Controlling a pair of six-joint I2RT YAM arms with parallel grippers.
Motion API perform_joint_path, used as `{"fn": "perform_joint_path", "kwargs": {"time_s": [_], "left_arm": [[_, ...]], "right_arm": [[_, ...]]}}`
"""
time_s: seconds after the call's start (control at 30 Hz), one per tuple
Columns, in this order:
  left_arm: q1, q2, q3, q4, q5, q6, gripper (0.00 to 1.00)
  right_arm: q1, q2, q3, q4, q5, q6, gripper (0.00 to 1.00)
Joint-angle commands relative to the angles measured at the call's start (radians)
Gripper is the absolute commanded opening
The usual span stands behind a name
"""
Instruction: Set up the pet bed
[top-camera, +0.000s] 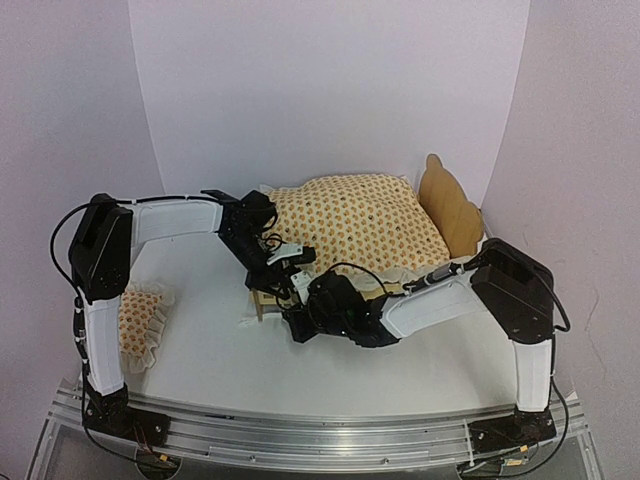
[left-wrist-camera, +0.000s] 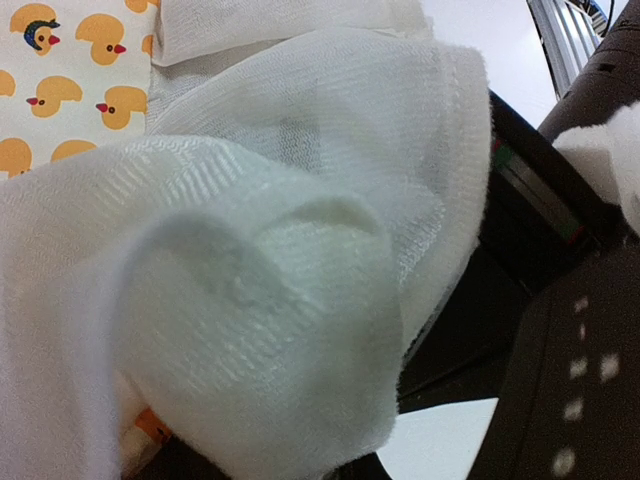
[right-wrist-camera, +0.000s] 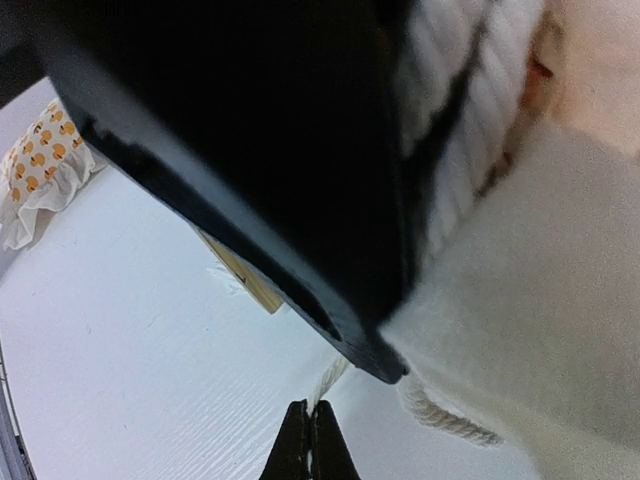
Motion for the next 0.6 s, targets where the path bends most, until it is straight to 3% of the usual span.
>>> {"fn": "perform_joint_path", "kwargs": {"time_s": [0.0,0.17,0.5,0.57], "left_arm": [[0.139,0.025,0.061,0.260,-0.097,0.029,0.00],[0.145,-0.015,0.089,0.185,-0.072,0.075,0.00],[0.178,-0.063,-0.119,0.305,-0.128,0.100,0.00],[0.181,-0.068,-0.138,0.312,-0.127,0.097,0.08]], "right_arm": [[0.091,0.038,0.108,-0.142,-0.288,-0.057,0.00],[0.092,0.099,0.197,-0.147,-0.295,-0.020,0.00],[0.093,0.195,0.319,-0.180,-0.327,0.009,0.00],[0.093,0.195,0.315,-0.186,-0.329,0.013,0.00]]}}
